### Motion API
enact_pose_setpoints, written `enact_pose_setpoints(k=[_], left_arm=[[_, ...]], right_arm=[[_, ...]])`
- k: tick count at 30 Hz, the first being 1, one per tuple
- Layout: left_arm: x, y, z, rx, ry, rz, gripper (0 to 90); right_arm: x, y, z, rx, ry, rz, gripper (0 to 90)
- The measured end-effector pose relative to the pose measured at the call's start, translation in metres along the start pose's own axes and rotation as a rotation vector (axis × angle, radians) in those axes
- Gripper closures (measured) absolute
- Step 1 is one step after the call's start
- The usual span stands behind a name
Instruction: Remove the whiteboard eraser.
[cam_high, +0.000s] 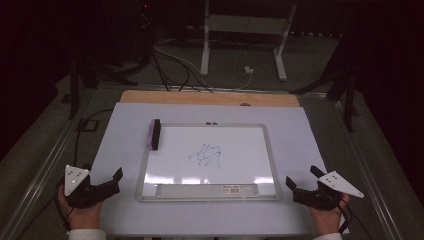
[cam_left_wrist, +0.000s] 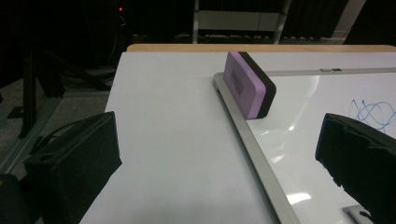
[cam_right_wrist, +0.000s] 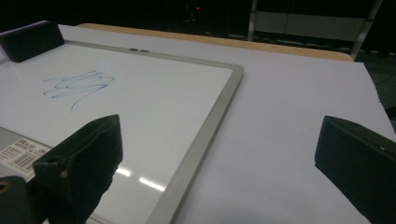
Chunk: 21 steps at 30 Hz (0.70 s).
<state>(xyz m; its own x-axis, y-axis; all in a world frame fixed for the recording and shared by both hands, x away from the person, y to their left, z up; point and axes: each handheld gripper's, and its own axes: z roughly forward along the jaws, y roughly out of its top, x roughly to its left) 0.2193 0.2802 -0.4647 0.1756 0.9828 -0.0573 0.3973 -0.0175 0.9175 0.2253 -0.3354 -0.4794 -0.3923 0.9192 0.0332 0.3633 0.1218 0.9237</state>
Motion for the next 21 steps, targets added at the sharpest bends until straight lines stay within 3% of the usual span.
enact_pose_setpoints(k=[6,21], left_arm=[[0.005,0.013,0.006,-0.008,-0.012,-0.006,0.6],[0.005,0.044,0.034,-0.017,-0.006,0.034,0.6]], right_arm=[[0.004,0.001,0.0,-0.009,-0.006,-0.014,1.2],[0.004,0.0,0.001,-0.011,-0.007,-0.001,1.2]])
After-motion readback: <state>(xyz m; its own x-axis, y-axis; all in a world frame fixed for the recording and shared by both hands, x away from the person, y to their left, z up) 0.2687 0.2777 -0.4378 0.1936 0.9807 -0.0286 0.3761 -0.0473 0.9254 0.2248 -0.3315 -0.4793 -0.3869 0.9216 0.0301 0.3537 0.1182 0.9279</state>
